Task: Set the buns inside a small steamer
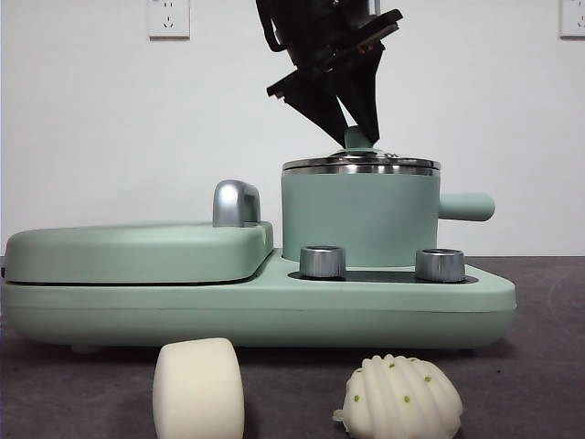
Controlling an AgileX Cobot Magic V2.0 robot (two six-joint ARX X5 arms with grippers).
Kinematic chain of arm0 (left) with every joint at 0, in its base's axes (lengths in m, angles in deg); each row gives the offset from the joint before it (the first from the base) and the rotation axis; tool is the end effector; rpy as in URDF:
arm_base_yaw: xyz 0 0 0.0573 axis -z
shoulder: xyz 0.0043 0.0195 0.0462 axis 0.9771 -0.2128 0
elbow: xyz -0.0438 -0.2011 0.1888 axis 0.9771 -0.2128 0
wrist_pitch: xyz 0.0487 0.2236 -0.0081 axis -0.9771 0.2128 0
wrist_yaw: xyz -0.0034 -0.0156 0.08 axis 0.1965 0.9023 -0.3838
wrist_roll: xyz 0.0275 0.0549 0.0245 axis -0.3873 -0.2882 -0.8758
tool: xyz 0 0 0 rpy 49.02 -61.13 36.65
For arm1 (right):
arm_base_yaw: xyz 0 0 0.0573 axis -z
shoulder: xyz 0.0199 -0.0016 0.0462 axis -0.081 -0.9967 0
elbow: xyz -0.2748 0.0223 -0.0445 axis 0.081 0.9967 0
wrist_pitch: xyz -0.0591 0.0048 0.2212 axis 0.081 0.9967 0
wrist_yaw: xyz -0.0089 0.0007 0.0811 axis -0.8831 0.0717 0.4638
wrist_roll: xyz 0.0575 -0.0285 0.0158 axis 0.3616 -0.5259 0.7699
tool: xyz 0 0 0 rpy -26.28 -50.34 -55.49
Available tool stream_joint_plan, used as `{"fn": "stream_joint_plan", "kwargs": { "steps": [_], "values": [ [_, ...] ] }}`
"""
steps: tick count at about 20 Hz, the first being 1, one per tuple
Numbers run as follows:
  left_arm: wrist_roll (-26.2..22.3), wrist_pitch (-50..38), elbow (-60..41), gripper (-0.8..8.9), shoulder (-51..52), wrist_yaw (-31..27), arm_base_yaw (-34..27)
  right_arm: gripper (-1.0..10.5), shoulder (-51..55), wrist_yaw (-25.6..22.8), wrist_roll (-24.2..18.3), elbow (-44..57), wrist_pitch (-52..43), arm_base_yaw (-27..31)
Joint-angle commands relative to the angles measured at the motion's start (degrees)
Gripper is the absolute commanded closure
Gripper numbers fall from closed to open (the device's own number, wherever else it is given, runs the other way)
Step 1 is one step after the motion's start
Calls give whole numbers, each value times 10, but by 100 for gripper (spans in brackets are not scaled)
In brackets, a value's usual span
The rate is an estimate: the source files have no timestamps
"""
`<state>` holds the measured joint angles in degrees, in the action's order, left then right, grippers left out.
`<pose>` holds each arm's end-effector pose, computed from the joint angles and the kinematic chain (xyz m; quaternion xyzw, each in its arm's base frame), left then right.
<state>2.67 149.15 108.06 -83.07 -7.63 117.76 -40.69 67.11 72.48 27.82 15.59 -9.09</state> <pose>0.3435 -0.3005 0.3239 0.1817 0.4287 -0.4131 0.7827 0.0618 0.0340 0.3466 0.0760 0.1893 0.3466 0.9156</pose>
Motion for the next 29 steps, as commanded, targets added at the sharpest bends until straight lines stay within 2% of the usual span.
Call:
{"fn": "stream_joint_plan", "kwargs": {
  "steps": [1, 7, 12, 15, 17, 20, 23, 29],
  "values": [
    [-9, 2, 12, 700, -17, 2, 7, 479, -2, 0, -2, -9, -4, -1],
    [-10, 11, 22, 701, -15, -6, 8, 479, -2, 0, -2, -9, -4, -1],
    [-10, 52, 81, 700, -13, -6, 8, 479, -4, 0, -2, -9, -4, -1],
    [-10, 66, 120, 700, -12, -22, 7, 480, -23, 1, 13, -10, 10, -3],
    [-11, 76, 138, 700, -8, -43, 1, 484, -45, 26, 32, -14, 16, -18],
    [-10, 80, 145, 700, 4, -47, -21, 484, -87, 26, 69, -29, 17, -70],
    [-10, 84, 145, 700, 16, -47, -54, 484, -142, -3, 104, -45, 18, -150],
    [-3, 77, 145, 700, 25, -47, -139, 484, -276, -161, 166, -90, 20, -366]
  ]
}}
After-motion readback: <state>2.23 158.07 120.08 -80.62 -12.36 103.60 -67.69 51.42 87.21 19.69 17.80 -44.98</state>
